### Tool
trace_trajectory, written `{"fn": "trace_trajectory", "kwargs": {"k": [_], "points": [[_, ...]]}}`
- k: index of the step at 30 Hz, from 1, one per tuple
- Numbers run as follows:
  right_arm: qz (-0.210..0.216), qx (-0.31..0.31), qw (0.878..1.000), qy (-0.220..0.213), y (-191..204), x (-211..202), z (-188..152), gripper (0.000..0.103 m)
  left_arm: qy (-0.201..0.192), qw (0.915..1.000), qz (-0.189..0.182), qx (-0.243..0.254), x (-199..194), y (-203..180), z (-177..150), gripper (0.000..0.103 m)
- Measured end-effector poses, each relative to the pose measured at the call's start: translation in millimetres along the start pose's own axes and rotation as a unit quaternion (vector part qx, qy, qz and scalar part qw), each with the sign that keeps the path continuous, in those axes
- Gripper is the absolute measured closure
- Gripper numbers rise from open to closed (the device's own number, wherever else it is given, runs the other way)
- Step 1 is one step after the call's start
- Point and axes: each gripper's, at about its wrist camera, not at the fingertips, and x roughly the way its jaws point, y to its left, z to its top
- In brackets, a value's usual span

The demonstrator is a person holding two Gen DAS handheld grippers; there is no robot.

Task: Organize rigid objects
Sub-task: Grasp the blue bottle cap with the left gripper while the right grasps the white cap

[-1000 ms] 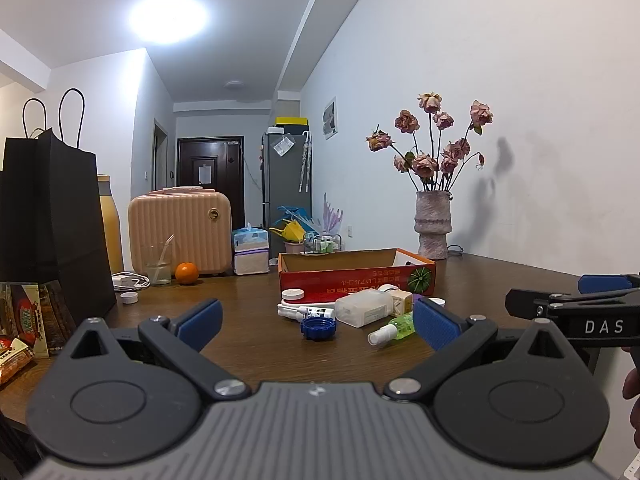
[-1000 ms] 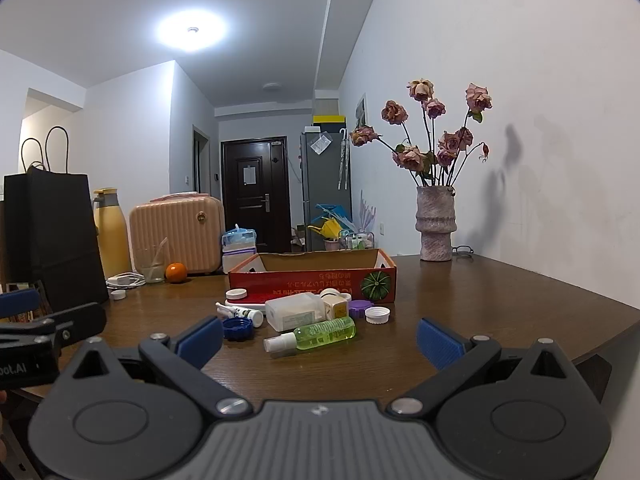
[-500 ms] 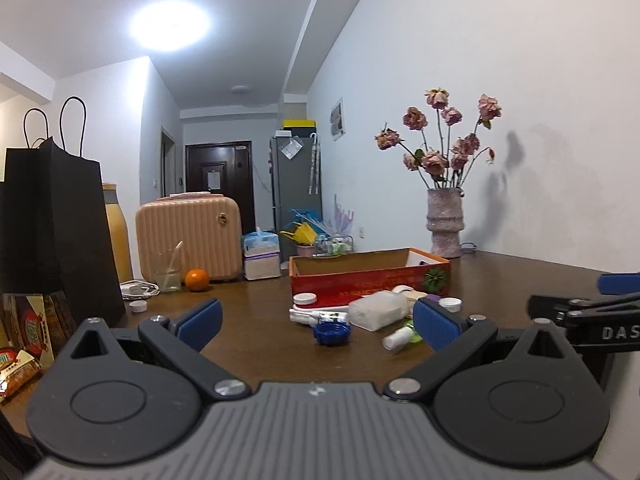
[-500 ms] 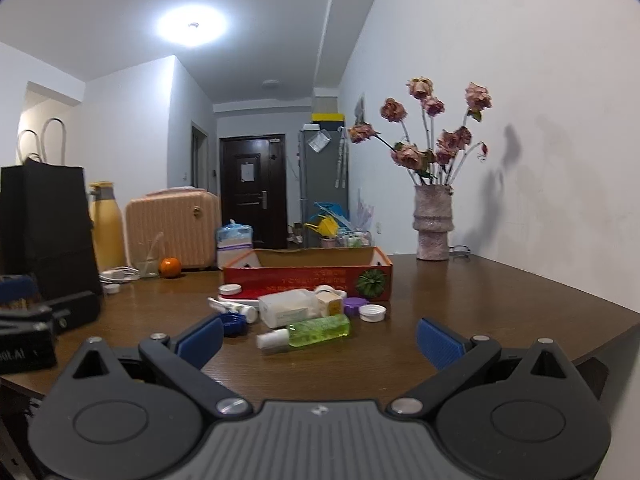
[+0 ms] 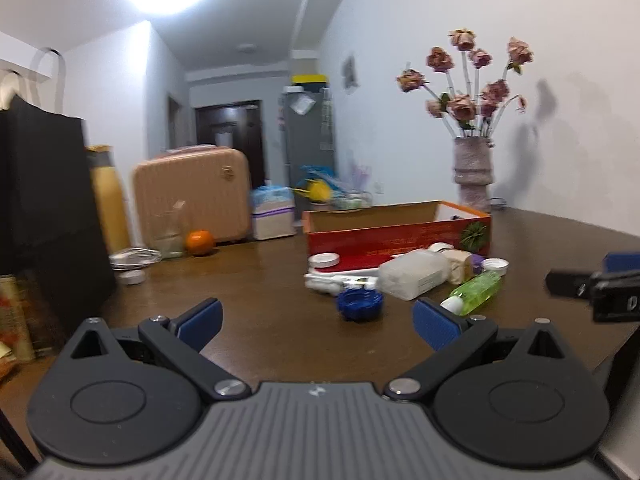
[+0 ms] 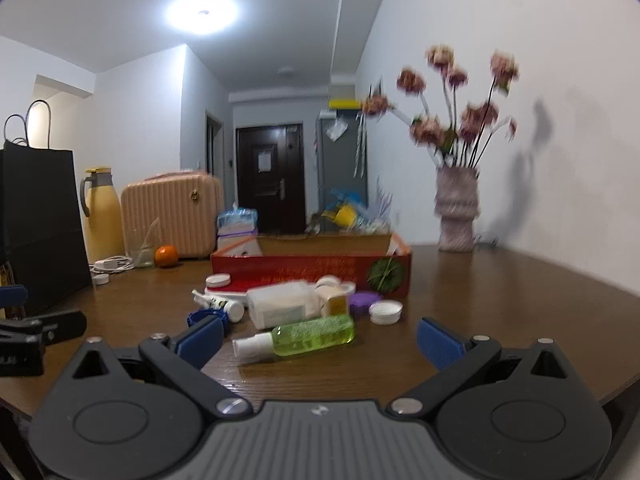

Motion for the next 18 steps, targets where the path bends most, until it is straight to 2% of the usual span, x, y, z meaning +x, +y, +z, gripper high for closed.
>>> {"fn": "trace_trajectory", "kwargs": {"k": [2, 5, 8, 12, 14, 15, 17, 18], "points": [[0.002, 0.004, 1.000, 0.025, -3, 17, 3, 0.000, 0.005, 0.9998, -0.014, -0.014, 15, 7, 4, 0.000], [-0.015, 0.005, 0.999, 0.051, -7, 39, 10, 0.000, 0.019, 0.9998, 0.002, 0.008, 38, 5, 9, 0.000], [-0.025, -0.005, 0.998, 0.063, -16, 64, 21, 0.000, 0.042, 0.9988, -0.024, -0.002, 67, 8, 18, 0.000], [-0.031, -0.018, 0.996, 0.077, -37, 105, 36, 0.004, 0.099, 0.9934, -0.054, -0.022, 118, 10, 26, 0.001], [-0.024, -0.033, 0.995, 0.094, -49, 128, 44, 0.012, 0.120, 0.9908, -0.058, -0.020, 141, 7, 29, 0.010], [-0.023, -0.043, 0.994, 0.099, -53, 138, 48, 0.014, 0.129, 0.9900, -0.057, -0.014, 152, 5, 29, 0.011], [-0.019, -0.067, 0.991, 0.110, -62, 159, 52, 0.019, 0.148, 0.9876, -0.054, -0.001, 172, 0, 26, 0.023], [-0.021, -0.076, 0.990, 0.119, -66, 169, 54, 0.020, 0.159, 0.9856, -0.057, 0.000, 181, -2, 25, 0.024]]}}
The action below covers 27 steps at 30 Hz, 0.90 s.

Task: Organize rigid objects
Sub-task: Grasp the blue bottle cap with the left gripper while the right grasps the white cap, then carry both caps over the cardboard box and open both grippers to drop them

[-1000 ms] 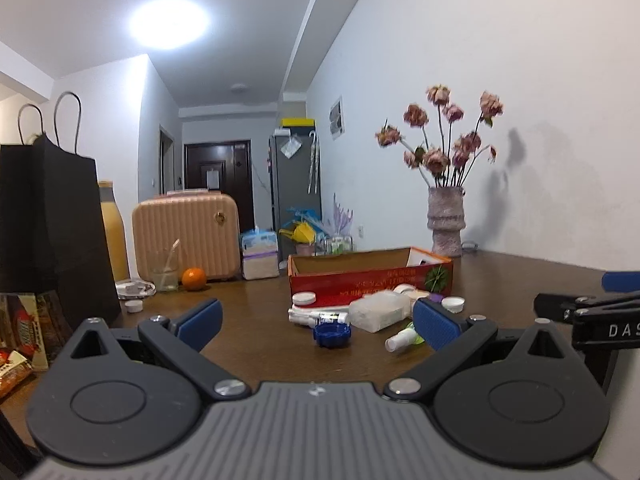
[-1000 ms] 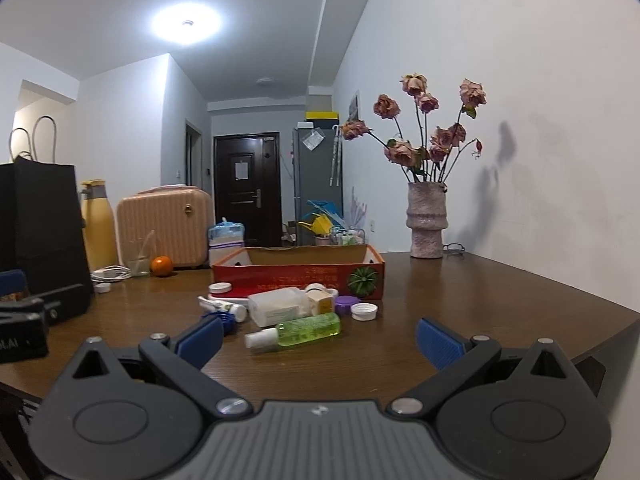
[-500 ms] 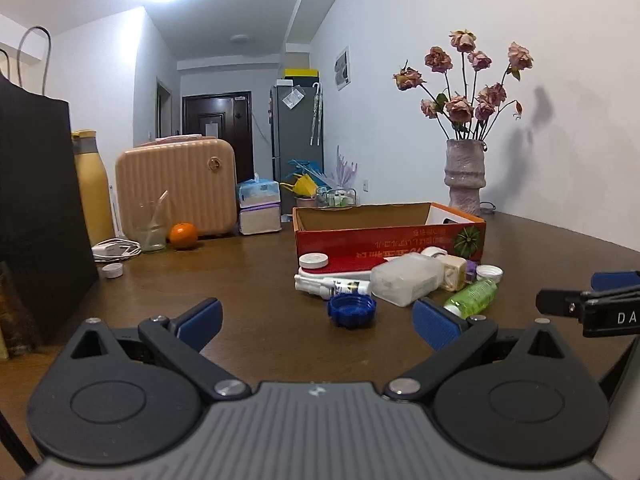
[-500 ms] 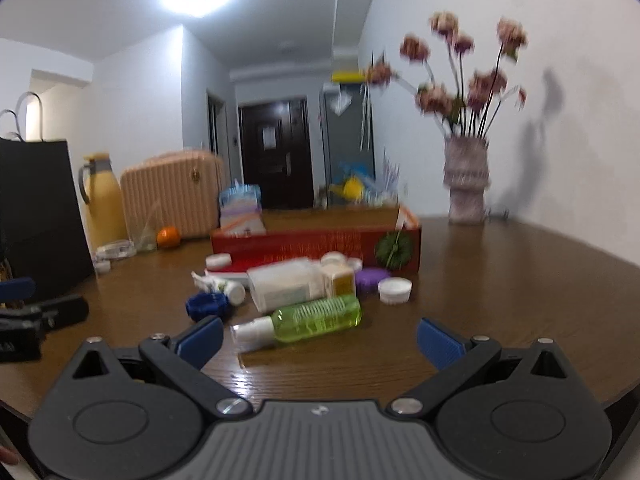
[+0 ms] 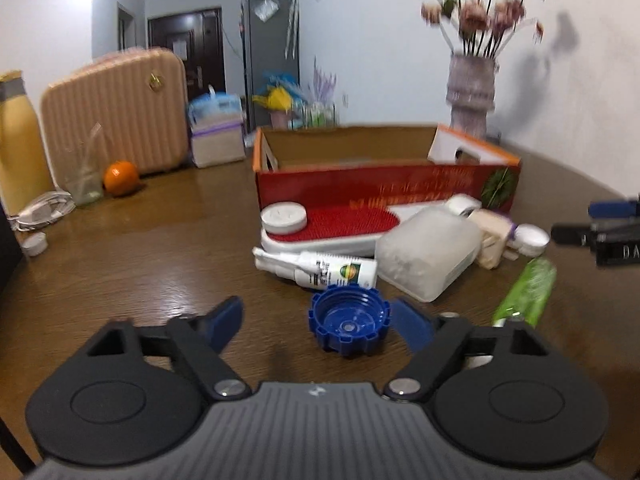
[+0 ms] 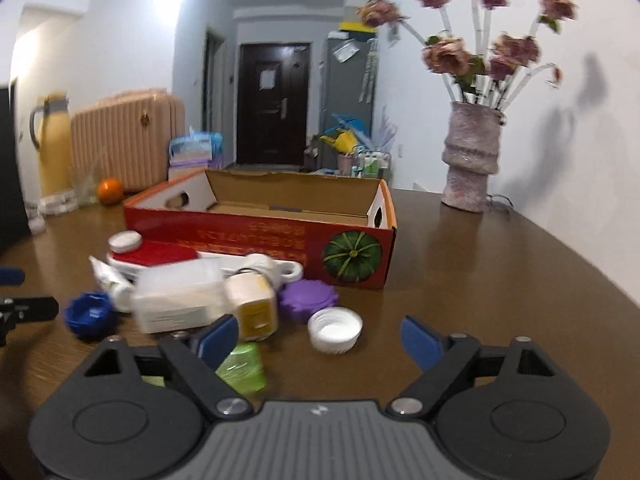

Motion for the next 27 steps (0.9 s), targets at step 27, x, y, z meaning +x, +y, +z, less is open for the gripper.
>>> {"fn": "trace_trajectory", "kwargs": {"k": [27], "points": [[0.045, 0.012, 0.998, 0.031, -18, 18, 9, 0.064, -0.006, 0.9996, -0.021, 0.017, -24, -14, 1, 0.049]]}}
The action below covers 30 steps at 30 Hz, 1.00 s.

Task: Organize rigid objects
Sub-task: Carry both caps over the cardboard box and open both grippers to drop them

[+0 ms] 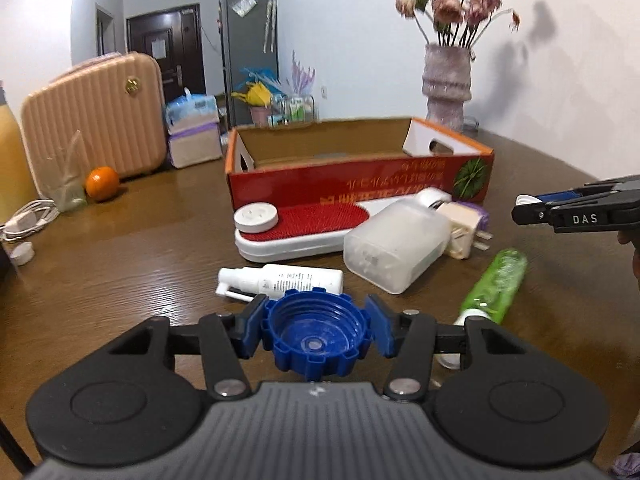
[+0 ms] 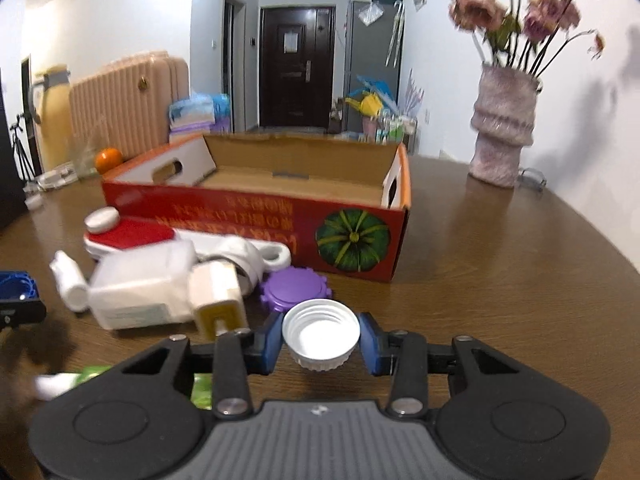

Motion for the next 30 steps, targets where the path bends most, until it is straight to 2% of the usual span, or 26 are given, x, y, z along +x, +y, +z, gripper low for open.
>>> {"fn": "trace_trajectory", "kwargs": {"k": [3, 8, 14, 18, 23, 27, 30], "points": [[-0.003, 0.001, 1.000, -0.022, 7, -30, -3, 0.064, -0.052, 0.9986, 0.004, -0.004, -33, -4, -5, 0.049], [-0.005, -0.009, 0.997, -0.082, 32, -92, -16, 0.064, -0.131, 0.9911, 0.025, 0.002, -89, -21, -17, 0.049], [0.005, -0.006, 0.990, -0.141, 62, -160, -37, 0.063, -0.198, 0.9792, 0.039, -0.021, -149, -32, -31, 0.049], [0.005, 0.011, 0.981, -0.192, 79, -200, -58, 0.063, -0.243, 0.9687, 0.036, -0.031, -186, -35, -44, 0.049], [-0.008, 0.032, 0.971, -0.235, 95, -233, -73, 0.063, -0.266, 0.9631, 0.031, -0.024, -212, -38, -49, 0.049], [-0.008, 0.036, 0.968, -0.249, 104, -249, -79, 0.063, -0.282, 0.9590, 0.026, -0.017, -224, -41, -51, 0.049], [-0.006, 0.031, 0.967, -0.252, 107, -252, -80, 0.063, -0.282, 0.9590, 0.025, -0.018, -224, -41, -50, 0.049]]}}
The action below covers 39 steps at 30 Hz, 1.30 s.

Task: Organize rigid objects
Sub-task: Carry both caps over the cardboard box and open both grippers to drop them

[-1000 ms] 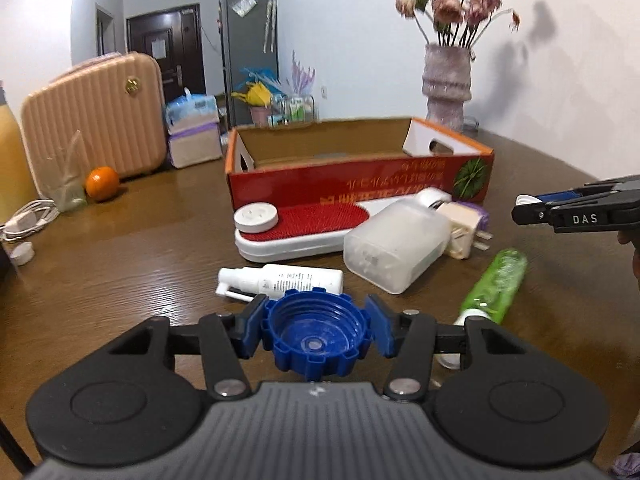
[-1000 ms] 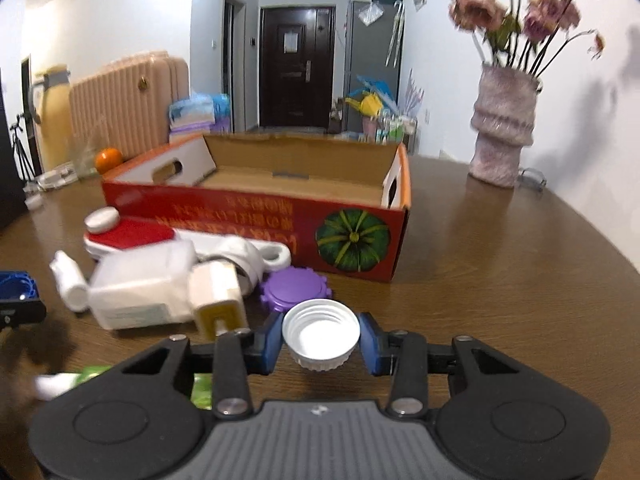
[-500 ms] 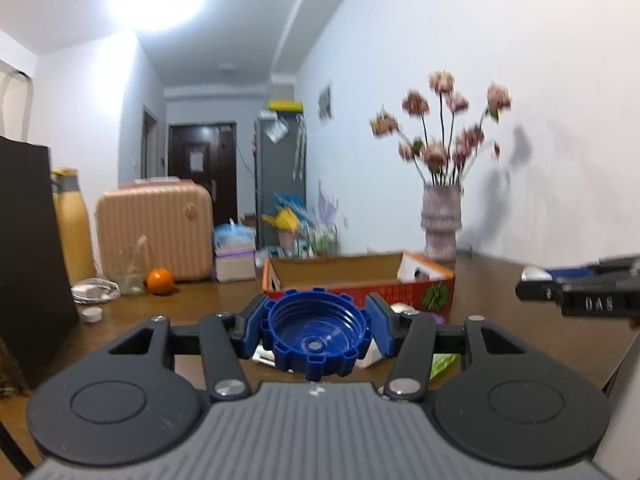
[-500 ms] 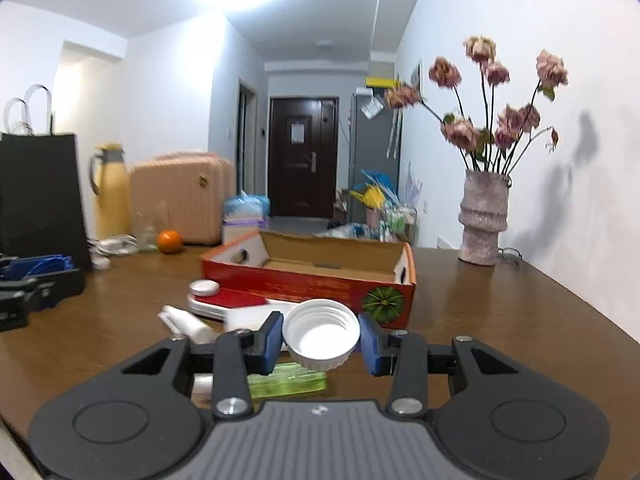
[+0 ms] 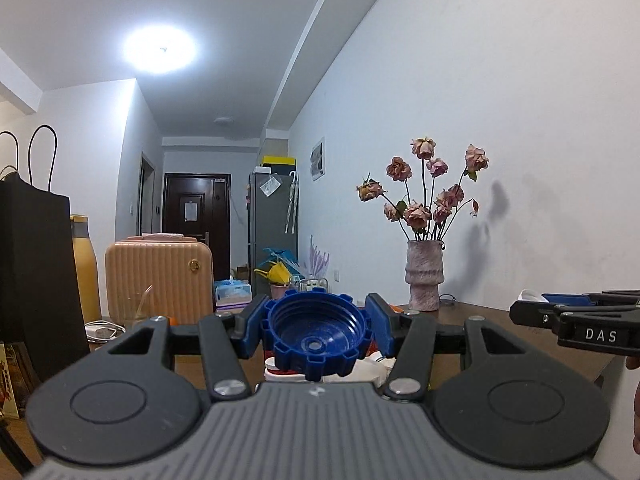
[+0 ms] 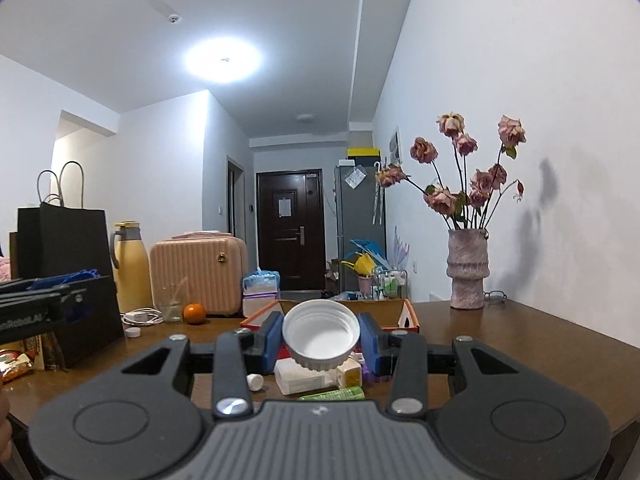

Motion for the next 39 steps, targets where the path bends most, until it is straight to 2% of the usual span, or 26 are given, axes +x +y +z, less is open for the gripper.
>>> {"fn": "trace_trajectory", "kwargs": {"k": [9, 17, 23, 31, 35, 39], "points": [[-0.003, 0.019, 1.000, 0.019, -8, 20, -11, 0.063, 0.017, 0.9998, -0.003, -0.007, 19, 0, -9, 0.049], [-0.007, 0.023, 0.999, 0.039, -30, 77, -4, 0.063, 0.024, 0.9996, 0.011, -0.014, 84, 9, -7, 0.049], [0.005, 0.036, 0.998, 0.057, -56, 154, 12, 0.063, 0.039, 0.9989, 0.013, -0.020, 162, 18, 0, 0.049], [-0.001, 0.034, 0.997, 0.076, -84, 277, 31, 0.063, 0.059, 0.9972, 0.046, -0.007, 288, 35, 0, 0.049], [-0.007, 0.028, 0.995, 0.098, -98, 346, 35, 0.063, 0.065, 0.9958, 0.064, 0.008, 353, 42, 0, 0.049], [-0.013, 0.028, 0.991, 0.133, -113, 415, 37, 0.063, 0.094, 0.9929, 0.073, 0.008, 417, 50, 1, 0.049]]}}
